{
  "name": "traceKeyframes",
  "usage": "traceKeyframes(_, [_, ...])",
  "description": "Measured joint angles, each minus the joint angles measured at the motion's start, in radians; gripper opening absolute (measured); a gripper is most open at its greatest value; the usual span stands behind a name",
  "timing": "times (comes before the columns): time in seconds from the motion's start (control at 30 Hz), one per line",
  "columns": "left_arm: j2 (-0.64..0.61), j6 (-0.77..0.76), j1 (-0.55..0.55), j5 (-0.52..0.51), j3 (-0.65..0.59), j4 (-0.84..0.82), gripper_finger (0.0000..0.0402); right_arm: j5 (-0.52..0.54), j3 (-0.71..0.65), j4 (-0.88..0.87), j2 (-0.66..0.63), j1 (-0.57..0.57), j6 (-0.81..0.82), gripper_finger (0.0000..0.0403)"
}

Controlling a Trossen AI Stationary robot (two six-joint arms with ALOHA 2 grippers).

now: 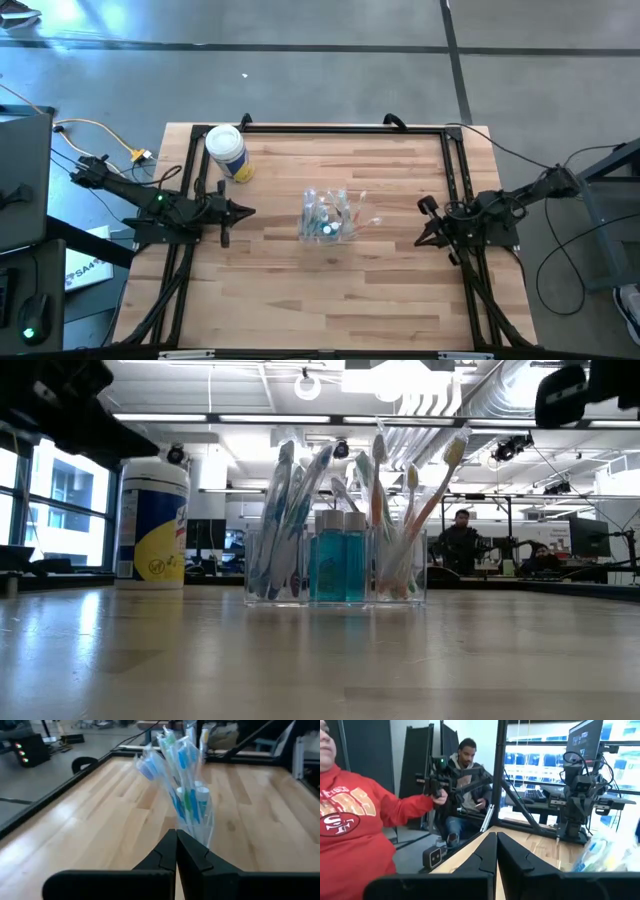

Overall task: Pick & Place toothbrushing station
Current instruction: Return to Home Position

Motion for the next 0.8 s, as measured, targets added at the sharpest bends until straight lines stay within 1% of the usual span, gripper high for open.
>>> traceKeyframes(0.17, [-0.100,0.000,0.000,0.041,-0.113,0.064,0.0001,-0.049,-0.092,0.113,-0.010,-0.074,0.056,0.0002])
traceKeyframes(0.33, [-0.172,-0.014,0.000,0.103,-0.168,0.068,0.0000,-0.086,-0.104,0.103,-0.009,-0.147,0.086,0.0003])
traceKeyframes(0.47, [-0.205,0.008,0.000,0.165,-0.185,0.088,0.0000,-0.147,-0.104,0.118,-0.009,-0.203,0.080,0.0003])
traceKeyframes(0.6, [-0.207,0.031,0.000,0.268,-0.186,0.087,0.0000,-0.179,-0.105,0.116,-0.009,-0.262,0.079,0.0003])
traceKeyframes(0.73, [-0.207,0.041,0.000,0.279,-0.189,0.103,0.0000,-0.203,-0.105,0.116,-0.009,-0.317,0.080,0.0003])
traceKeyframes(0.8, [-0.207,0.075,0.000,0.279,-0.191,0.115,0.0000,-0.204,-0.105,0.116,-0.009,-0.342,0.080,0.0003])
